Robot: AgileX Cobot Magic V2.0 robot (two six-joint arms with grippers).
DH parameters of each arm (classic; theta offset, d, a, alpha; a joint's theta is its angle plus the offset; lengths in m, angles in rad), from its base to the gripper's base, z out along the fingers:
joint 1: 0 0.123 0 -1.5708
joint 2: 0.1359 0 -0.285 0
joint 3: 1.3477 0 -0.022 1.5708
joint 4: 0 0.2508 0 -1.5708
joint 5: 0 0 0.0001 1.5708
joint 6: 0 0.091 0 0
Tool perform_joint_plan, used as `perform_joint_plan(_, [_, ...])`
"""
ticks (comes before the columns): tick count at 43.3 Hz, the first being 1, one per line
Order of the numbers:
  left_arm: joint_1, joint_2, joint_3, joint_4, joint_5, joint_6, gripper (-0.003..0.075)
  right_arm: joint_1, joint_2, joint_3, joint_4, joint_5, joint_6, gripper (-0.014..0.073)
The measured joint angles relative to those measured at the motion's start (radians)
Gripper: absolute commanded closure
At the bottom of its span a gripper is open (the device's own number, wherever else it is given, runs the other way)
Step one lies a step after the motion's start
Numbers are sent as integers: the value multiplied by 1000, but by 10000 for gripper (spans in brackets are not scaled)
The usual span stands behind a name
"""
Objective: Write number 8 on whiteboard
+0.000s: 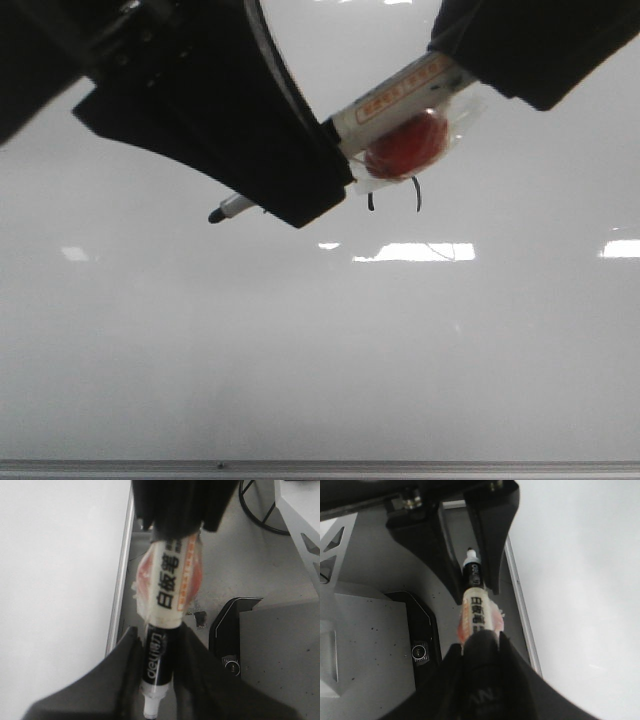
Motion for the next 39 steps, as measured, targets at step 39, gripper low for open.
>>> perform_joint_plan(39, [639,-105,0,728,-16,-1098,678,-349,-174,0,-195,105,418,105])
